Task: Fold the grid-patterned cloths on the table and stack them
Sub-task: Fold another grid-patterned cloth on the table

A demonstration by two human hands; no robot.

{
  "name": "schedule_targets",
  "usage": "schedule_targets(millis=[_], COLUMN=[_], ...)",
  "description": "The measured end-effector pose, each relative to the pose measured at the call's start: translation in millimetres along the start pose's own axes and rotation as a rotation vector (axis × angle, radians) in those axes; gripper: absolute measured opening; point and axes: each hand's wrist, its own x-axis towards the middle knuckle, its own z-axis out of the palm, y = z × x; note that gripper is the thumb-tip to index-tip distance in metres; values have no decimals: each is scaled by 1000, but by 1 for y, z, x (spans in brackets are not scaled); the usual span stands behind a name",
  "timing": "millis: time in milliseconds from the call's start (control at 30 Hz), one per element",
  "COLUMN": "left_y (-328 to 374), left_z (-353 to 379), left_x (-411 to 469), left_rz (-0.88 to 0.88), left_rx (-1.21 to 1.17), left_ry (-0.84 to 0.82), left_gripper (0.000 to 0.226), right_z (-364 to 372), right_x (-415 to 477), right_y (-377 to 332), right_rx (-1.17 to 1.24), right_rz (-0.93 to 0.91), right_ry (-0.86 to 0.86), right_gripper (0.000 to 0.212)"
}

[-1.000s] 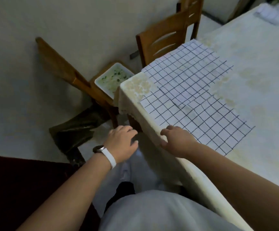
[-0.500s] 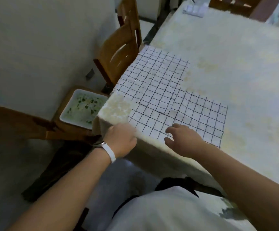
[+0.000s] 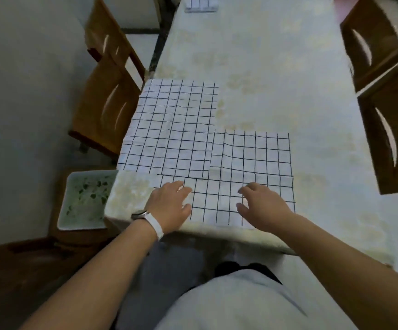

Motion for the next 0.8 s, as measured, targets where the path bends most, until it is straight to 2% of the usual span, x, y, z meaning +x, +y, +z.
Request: schedule_targets(millis=[567, 800], left_y=[-1, -6], left_z=[6, 25], left_x=[81, 92], left_rz=[-26, 84], left_rx=[37, 38], left_ry=[-134, -181], left_gripper=[50, 47], right_z=[11, 25], right_x=[45, 57], right_y=[67, 74], right_rx=[93, 104], right_rz=[142, 253], right_ry=[-73, -51], right_gripper=[50, 49])
